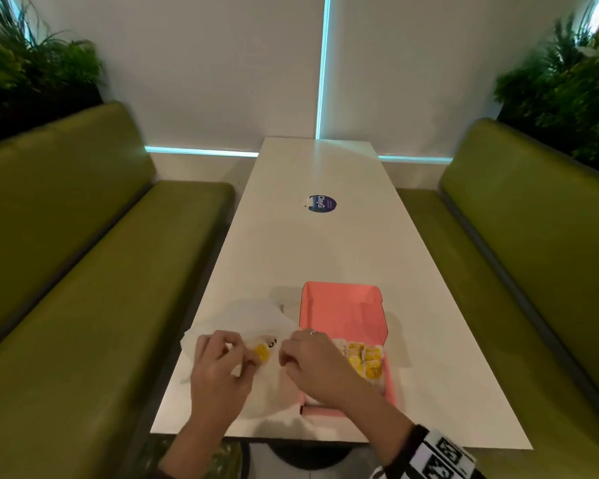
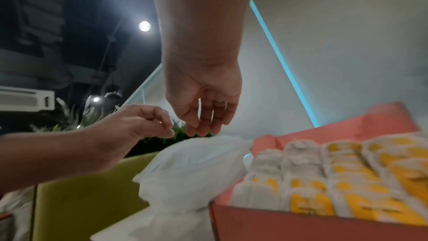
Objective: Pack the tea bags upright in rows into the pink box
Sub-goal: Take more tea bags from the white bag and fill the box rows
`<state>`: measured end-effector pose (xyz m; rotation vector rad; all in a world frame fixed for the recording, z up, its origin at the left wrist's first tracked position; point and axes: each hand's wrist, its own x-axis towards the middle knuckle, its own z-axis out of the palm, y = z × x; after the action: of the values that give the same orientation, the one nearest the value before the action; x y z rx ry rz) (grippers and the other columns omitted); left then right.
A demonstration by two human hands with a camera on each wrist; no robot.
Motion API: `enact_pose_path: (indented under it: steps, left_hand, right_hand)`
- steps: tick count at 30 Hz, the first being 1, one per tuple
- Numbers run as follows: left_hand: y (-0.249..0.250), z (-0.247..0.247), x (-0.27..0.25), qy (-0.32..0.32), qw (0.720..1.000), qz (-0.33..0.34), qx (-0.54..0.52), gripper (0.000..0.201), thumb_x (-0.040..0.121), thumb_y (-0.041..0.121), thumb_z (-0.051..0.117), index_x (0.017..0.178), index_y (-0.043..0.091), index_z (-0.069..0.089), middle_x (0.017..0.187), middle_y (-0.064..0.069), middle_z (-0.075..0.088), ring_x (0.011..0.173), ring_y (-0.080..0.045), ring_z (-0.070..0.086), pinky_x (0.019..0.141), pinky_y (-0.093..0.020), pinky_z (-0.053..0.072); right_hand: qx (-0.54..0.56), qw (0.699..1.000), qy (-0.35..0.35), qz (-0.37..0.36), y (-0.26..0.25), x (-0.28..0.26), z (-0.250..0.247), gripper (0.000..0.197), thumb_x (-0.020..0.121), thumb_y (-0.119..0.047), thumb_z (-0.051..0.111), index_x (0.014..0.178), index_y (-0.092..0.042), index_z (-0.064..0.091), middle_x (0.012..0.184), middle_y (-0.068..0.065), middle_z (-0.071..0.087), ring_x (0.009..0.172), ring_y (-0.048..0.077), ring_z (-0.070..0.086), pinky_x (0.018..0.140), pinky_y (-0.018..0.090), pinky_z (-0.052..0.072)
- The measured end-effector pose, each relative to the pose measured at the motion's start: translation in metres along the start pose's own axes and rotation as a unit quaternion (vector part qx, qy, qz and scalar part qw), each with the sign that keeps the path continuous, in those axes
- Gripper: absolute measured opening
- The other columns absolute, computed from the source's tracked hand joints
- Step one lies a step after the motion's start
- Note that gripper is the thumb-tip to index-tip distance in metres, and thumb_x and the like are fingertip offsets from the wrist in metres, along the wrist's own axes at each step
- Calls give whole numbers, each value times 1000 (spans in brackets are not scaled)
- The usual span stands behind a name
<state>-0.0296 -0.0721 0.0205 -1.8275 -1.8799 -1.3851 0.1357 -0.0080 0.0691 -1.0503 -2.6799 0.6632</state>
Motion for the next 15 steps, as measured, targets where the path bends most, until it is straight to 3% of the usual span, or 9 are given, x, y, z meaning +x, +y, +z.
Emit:
enact_pose_path:
  steps: [3,6,8,9,11,12,13,15]
  left_hand:
    - [-12,-9,-12,-48,990,-72,108,19,57,12,77,59,29,70,105,-1,59,100,-27,47,75,-42,39]
    - [-24,-6,-16,-157,963,-170,137,28,56,11,86,66,34,74,123,-7,58,116,-35,46,80,-56,43]
    - [-30,-5,-6,-178,948,-216,149,22,68,21,81,87,31,76,137,-9,48,117,-35,47,85,-54,44]
    - [-31,-4,1,-188,940,-239,155,28,76,26,75,104,28,72,144,-9,38,114,-33,50,85,-48,46]
    - [-36,1,16,-242,910,-288,171,48,84,29,64,130,23,51,152,-7,16,94,-26,58,72,-32,48]
    - [-36,2,23,-282,891,-307,181,56,84,26,61,135,23,40,151,-5,10,86,-25,59,65,-29,45]
    - [-35,3,29,-318,874,-316,189,62,84,22,60,138,25,31,150,-5,8,84,-25,60,62,-28,44]
    - [-34,1,38,-372,849,-314,206,70,83,17,57,142,28,21,152,-4,2,88,-24,61,62,-27,44]
  right_hand:
    - [-3,997,-72,-15,-9,29,26,21,86,-7,46,94,-5,65,104,14,57,102,29,50,88,38,39]
    - [19,993,-114,21,-5,55,47,24,85,-3,47,103,-5,63,112,15,53,106,33,53,91,40,43]
    - [20,988,-141,60,-5,66,47,44,85,-1,51,128,-11,52,125,16,50,113,34,50,94,38,44]
    - [16,984,-158,79,-7,70,44,58,84,-2,53,139,-15,41,131,17,47,117,34,49,94,37,44]
    - [-7,979,-177,101,-10,78,38,73,86,-5,53,149,-16,20,137,21,45,120,35,47,96,35,41]
    - [-19,976,-182,114,-9,83,38,74,87,-4,52,150,-13,15,137,21,45,122,34,47,96,35,41]
    - [-34,973,-187,129,-8,88,36,71,87,-4,50,149,-8,15,137,21,46,122,34,47,96,35,41]
    - [-69,966,-197,152,-3,97,37,56,87,-4,50,140,-1,32,133,18,50,119,33,51,92,34,43]
